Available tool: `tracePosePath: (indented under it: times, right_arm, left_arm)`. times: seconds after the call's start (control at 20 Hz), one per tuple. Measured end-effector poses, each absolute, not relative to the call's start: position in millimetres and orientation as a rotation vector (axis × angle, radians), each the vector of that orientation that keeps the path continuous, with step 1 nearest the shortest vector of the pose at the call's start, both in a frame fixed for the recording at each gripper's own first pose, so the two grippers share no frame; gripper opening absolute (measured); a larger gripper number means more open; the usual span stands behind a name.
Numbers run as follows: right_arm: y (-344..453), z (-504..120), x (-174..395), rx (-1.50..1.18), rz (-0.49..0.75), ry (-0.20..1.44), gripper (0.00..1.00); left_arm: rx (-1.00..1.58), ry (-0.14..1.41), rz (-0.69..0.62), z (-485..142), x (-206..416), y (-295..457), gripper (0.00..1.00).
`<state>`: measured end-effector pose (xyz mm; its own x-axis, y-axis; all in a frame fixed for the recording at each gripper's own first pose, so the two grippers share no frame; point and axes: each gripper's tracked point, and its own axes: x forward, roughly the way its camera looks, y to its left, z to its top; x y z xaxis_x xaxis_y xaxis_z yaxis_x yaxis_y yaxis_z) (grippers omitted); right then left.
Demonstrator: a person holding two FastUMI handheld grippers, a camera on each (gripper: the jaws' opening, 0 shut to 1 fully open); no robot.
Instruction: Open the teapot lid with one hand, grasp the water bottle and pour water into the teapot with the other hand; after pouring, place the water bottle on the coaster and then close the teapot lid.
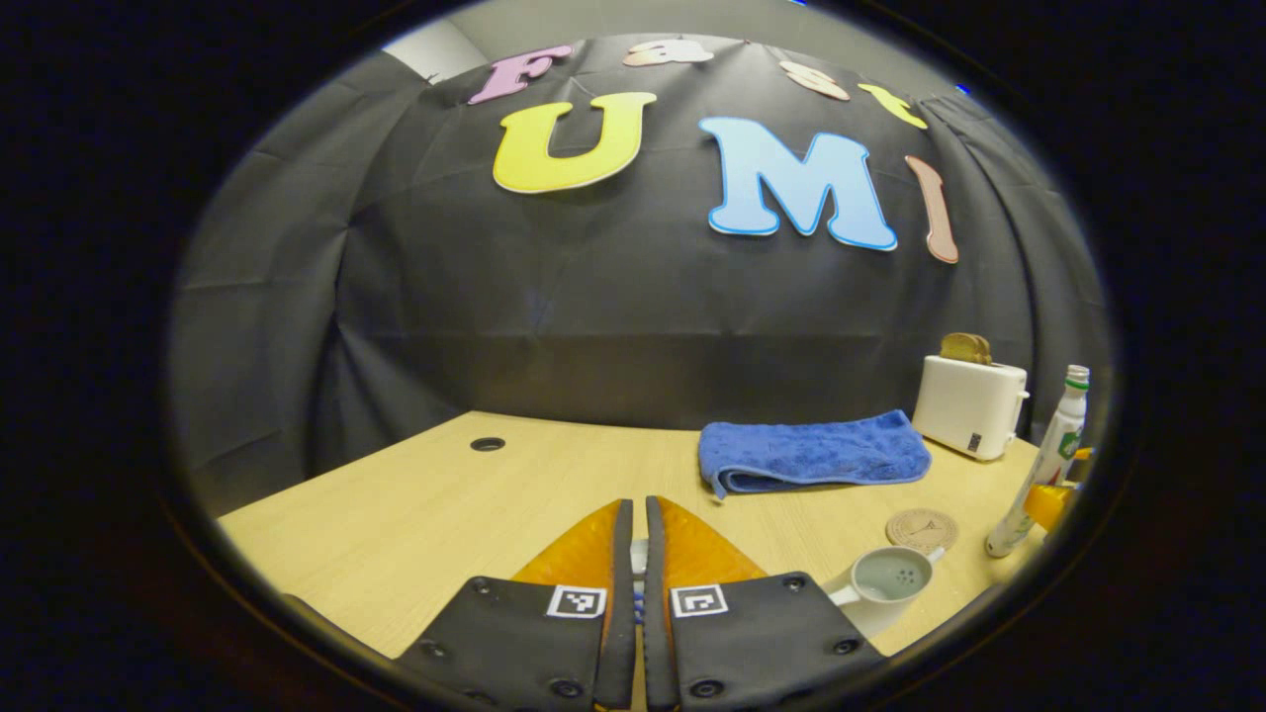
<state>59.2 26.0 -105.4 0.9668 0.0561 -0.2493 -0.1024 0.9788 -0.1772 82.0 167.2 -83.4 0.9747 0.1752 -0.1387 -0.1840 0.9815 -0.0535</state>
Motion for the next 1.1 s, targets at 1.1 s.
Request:
tracePosePath:
  times: [1.1]
  right_arm:
    - [85,-77,72,-1.141,-0.027,0.024,0.74]
  left_arm:
    - [-0.130,0.131,0.230,-85,73,195,0.10]
